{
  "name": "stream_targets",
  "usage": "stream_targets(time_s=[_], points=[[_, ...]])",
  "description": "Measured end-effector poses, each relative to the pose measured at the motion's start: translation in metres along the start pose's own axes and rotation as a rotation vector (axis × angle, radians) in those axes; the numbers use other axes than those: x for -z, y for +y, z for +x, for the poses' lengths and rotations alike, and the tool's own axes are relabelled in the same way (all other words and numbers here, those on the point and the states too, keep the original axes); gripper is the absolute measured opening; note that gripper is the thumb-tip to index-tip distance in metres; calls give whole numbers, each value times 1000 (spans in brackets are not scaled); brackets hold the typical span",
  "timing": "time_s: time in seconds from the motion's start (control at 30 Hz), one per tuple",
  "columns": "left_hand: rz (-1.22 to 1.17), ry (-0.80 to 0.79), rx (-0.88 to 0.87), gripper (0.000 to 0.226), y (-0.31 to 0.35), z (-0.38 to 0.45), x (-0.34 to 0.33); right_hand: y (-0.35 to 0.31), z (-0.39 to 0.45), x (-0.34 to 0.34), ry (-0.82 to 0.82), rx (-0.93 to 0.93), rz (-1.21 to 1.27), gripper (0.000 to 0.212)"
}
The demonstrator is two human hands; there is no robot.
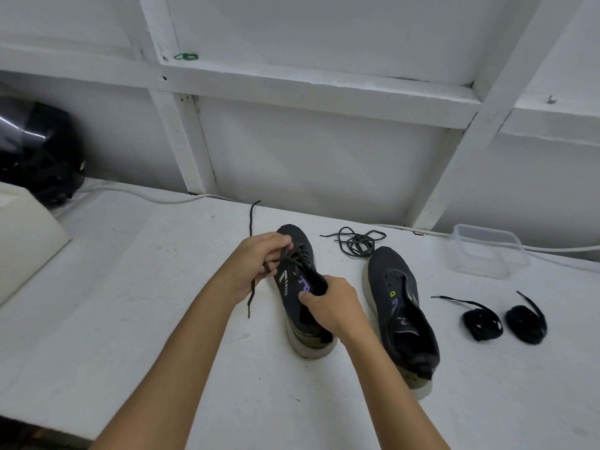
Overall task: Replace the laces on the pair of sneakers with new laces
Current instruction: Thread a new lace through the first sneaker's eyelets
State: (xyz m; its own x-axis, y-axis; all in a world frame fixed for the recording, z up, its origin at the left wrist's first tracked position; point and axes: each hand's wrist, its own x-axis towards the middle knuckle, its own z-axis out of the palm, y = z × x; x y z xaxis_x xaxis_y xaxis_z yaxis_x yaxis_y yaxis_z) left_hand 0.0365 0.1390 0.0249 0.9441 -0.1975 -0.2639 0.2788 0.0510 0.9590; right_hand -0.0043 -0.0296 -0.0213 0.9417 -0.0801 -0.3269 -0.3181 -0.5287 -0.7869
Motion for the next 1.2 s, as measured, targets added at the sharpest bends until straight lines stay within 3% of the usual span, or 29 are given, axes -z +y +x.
stream_targets(time_s=[0.4,0.57,0.67,0.73,0.8,0.87,1.0,1.2], points=[[-27,-9,27,24,2,7,-8,-8,0,5,-14,-74,49,22],[158,62,-19,23,6,12,-10,-21,3,10,67,276,-13,17],[184,134,-72,17,4,15,-8,-30,13,21,116,303,-31,15],[288,285,-85,9,-5,19,-4,-32,20,30,82,221,67,21],[479,477,-68,10,-17,22,2,-34,23,39,7,88,337,25],[656,571,-112,9,-27,23,4,-36,22,47,-50,8,607,25],[651,445,-32,14,-34,22,-7,-40,23,61,5,30,781,24],[602,417,119,47,-30,35,-30,-43,28,63,22,107,802,24]])
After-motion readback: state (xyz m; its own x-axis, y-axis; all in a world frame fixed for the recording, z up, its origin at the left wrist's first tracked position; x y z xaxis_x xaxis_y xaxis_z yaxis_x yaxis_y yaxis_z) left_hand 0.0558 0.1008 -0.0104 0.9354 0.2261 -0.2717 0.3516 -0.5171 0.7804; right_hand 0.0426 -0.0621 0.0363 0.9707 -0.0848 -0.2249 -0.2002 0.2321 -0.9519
